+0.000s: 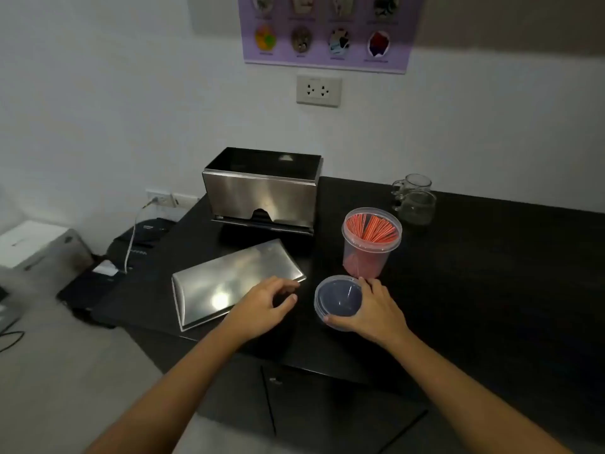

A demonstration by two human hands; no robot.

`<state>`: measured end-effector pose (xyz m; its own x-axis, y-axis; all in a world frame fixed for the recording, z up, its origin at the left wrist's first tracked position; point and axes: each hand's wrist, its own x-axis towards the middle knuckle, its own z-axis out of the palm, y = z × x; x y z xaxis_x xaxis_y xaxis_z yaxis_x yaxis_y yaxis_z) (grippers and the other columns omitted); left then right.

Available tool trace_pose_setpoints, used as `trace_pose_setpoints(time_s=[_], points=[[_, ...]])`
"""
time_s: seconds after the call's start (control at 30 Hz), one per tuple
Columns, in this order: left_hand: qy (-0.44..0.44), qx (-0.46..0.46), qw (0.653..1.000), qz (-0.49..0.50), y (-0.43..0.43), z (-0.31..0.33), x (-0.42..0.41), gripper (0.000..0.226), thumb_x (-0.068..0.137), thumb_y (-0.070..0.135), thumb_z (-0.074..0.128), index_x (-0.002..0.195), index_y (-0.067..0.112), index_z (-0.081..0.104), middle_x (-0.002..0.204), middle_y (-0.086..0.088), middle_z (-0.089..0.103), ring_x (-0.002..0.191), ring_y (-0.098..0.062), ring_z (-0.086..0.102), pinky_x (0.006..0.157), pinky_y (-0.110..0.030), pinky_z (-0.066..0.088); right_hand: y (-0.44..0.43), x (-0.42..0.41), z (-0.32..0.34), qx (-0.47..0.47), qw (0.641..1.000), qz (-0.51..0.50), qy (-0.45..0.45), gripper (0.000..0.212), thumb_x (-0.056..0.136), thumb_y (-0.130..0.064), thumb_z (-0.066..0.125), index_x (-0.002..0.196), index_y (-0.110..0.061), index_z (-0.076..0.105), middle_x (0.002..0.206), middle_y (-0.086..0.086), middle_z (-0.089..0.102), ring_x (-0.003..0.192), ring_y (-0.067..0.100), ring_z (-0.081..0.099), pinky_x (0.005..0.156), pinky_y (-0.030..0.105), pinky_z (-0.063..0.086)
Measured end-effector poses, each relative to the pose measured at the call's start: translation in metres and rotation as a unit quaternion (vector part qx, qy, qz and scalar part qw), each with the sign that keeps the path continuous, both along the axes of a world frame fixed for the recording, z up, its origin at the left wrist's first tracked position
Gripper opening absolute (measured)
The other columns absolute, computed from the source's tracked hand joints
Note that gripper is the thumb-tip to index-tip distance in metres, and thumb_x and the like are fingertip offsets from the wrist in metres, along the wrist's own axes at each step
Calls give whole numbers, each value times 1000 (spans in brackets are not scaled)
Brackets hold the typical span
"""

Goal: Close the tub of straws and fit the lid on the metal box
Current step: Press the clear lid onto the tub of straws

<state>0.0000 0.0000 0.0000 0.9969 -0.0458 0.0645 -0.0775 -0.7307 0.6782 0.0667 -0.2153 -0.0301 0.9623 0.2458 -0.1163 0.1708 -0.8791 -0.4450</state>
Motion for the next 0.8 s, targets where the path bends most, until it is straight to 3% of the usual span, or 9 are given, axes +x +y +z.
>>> trace_pose_setpoints(time_s=[0.1,0.33,0.57,0.67,0.8], points=[[2,-3,1000,15,-1,-1,-2,29,90,27,53,119,21,58,115,2,60,105,-6,54,92,-20,40,4,0,0,-5,1000,8,10,130,36,-84,58,140,-17,18,142,2,28,130,22,30,102,39,37],[2,-27,999,34,-2,-1,-1,33,89,25,54,122,25,52,102,10,59,98,-5,55,83,-20,45,-1,3,1,-7,998,51,21,118,42,-74,68,136,-17,25,129,0,27,118,17,35,91,35,46],[-22,-28,999,22,-21,4,11,38,89,24,55,126,24,48,112,7,54,106,-7,53,90,-22,43,-40,-12,11,28,999,41,6,120,41,-75,67,138,-24,20,135,-6,18,122,13,30,89,30,39],[-38,-41,998,34,-32,9,19,42,89,22,56,130,20,46,115,3,52,108,-11,51,96,-30,45,-60,-17,21,39,998,37,-26,119,40,-77,65,137,-27,19,133,-9,18,120,9,28,84,25,35],[-42,-66,996,34,-43,12,26,43,89,19,56,130,17,46,115,0,54,105,-9,51,95,-29,45,-85,-19,35,49,997,-6,-58,119,38,-77,66,137,-27,22,135,-8,19,122,11,29,86,28,35]])
